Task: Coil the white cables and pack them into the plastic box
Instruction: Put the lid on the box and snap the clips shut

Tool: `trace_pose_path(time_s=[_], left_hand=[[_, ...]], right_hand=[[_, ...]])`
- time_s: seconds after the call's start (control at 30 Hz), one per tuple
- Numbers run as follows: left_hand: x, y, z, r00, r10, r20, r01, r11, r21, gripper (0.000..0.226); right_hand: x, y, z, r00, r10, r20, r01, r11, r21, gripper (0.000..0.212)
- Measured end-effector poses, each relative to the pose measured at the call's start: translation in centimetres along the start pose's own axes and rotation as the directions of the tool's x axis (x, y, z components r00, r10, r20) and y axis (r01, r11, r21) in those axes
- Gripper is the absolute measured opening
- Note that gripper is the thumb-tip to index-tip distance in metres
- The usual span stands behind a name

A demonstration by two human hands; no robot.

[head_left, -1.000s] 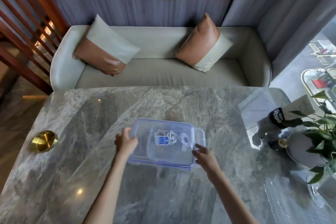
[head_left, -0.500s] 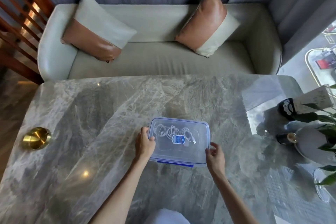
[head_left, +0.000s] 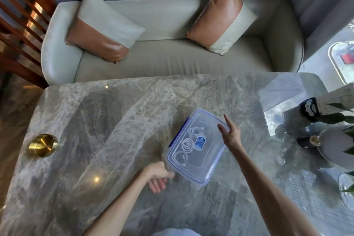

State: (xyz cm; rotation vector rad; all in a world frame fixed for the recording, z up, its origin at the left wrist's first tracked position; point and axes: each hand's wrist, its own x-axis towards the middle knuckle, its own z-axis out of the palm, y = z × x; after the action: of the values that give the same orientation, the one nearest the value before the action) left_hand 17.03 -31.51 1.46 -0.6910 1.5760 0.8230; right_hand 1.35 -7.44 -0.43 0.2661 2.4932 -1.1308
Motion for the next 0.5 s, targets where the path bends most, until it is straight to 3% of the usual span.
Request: trace_pose_path(time_s=[0.07, 0.13, 0.17, 0.23, 0.27, 0.33, 0.4, 0.5], left_hand=[[0.7, 0.3, -2.5, 0.969, 0.066, -0.240, -0.061, 0.998, 0.029, 0.042], [1.8, 1.2, -4.5, 0.822, 0.199, -0.533, -0.226, 0.974, 0.015, 0.042], [2.2, 2.1, -5.2, 0.781, 0.249, -0.573, -0.332, 0.942, -0.042, 0.042], [2.7, 4.2, -5.8, 0.837, 0.333, -0.435, -0.462, 0.855, -0.235, 0.059], [3.2, 5.1, -5.8, 0.871, 0.350, -0.345, -0.459, 0.830, -0.318, 0.069], [4.0, 6.0, -5.1, 0.886, 0.378, -0.267, -0.459, 0.790, -0.406, 0.065], [4.6, 6.2, -3.9, 0.861, 0.371, -0.347, -0.502, 0.723, -0.474, 0.045], [4.8, 5.4, -2.6, 0.837, 0.290, -0.464, -0.525, 0.667, -0.529, 0.041]], right_hand=[[-1.7, 0.3, -0.5, 0.995, 0.094, -0.029, -0.090, 0.989, 0.121, 0.072], [-5.2, 1.4, 0.1, 0.971, 0.232, 0.051, -0.233, 0.891, 0.390, 0.086], [-7.2, 2.1, 0.8, 0.958, 0.257, 0.126, -0.286, 0.834, 0.472, 0.088], [-10.5, 2.7, 2.4, 0.915, 0.277, 0.292, -0.392, 0.775, 0.495, 0.079], [-11.4, 2.7, 3.0, 0.887, 0.289, 0.359, -0.443, 0.752, 0.488, 0.072], [-11.3, 2.8, 3.5, 0.854, 0.329, 0.404, -0.509, 0.691, 0.514, 0.065], [-9.9, 2.7, 3.2, 0.858, 0.353, 0.374, -0.510, 0.672, 0.536, 0.062], [-7.8, 2.3, 2.7, 0.892, 0.308, 0.331, -0.448, 0.705, 0.550, 0.059]])
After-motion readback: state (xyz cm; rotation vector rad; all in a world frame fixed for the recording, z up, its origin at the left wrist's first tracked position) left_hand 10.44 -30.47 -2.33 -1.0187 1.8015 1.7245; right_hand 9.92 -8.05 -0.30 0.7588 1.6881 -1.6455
